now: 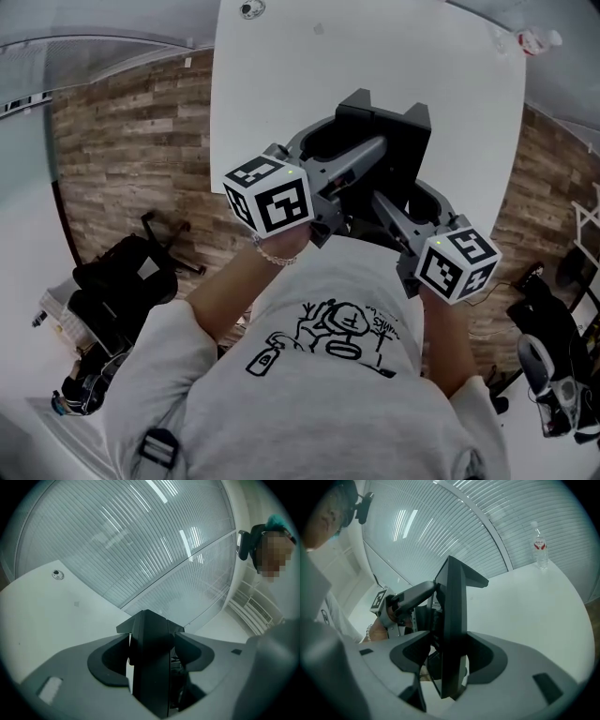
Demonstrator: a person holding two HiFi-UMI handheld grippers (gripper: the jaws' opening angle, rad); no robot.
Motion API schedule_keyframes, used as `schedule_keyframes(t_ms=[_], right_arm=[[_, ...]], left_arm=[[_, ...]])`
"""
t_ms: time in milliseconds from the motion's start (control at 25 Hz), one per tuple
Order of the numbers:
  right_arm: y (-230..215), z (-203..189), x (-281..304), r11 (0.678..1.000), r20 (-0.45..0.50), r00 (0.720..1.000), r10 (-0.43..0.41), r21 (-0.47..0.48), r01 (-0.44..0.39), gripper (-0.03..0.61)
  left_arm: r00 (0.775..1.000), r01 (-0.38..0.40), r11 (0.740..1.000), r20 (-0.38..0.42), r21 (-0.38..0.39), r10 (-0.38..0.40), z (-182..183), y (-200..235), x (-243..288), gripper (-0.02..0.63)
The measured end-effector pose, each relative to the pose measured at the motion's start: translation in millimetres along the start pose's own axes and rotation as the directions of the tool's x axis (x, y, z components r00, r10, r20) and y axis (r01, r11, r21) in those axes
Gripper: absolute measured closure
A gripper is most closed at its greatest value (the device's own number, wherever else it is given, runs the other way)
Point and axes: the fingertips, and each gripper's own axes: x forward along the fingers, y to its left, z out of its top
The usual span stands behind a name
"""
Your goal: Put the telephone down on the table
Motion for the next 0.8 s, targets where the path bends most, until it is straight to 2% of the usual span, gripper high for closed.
schedule_keyframes(t_ms=[800], right_arm=[[-74.6,-5.9,42.0,0.999,-0.002,1.000,-0.025,0.032,0.025,0.354]], left_arm=[[0.998,0.014,1.000,-0.053,-0.025,-0.015,-20.3,63.5,60.2,0.314]])
